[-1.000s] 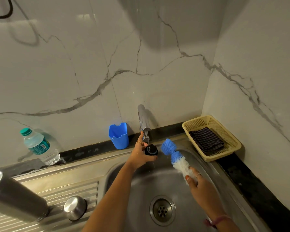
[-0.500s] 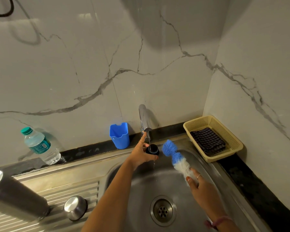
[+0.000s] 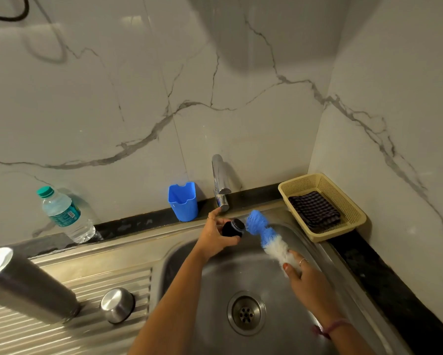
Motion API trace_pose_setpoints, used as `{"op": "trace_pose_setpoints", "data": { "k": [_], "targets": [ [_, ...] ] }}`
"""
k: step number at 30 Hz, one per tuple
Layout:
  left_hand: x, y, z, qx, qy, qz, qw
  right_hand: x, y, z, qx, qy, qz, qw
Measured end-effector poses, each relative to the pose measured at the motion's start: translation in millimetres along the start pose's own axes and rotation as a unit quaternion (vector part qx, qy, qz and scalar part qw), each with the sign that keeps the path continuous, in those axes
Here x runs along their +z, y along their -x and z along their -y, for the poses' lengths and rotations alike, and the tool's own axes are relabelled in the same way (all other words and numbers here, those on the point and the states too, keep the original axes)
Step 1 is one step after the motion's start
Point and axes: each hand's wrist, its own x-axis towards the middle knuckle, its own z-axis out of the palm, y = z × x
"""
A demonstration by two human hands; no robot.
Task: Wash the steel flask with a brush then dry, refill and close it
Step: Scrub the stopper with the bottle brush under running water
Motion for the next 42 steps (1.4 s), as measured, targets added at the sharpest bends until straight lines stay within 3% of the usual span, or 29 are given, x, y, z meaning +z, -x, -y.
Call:
{"op": "trace_pose_setpoints", "data": {
  "k": [5,15,25,39,42],
  "targets": [
    [2.8,37.1,10.4,-0.013,0.033,-0.043,0.998,-6.3,9.2,3.2,-0.022,0.026,0.007,0.999],
    [2.7,96.5,31.5,0.032,-0.078,-0.144,0.986,-16.8,30.5,9.8,-0.054,0.106,0.063,0.991],
    [8.6,142.7,37.1,0.012,-0.02,-0.148,0.989,-23.0,46.1,12.6,-0.097,0.132,0.112,0.98],
    [2.6,181.3,20.2,0.09,-0.166,-0.133,0.973,-14.0,62.4,17.2,-0.125,0.055,0.115,0.984],
    [-1.2,183.3,21.1,0.066,-0.161,-0.123,0.977,-9.1,66.2,19.9,-0.119,0.052,0.113,0.985]
  ]
}}
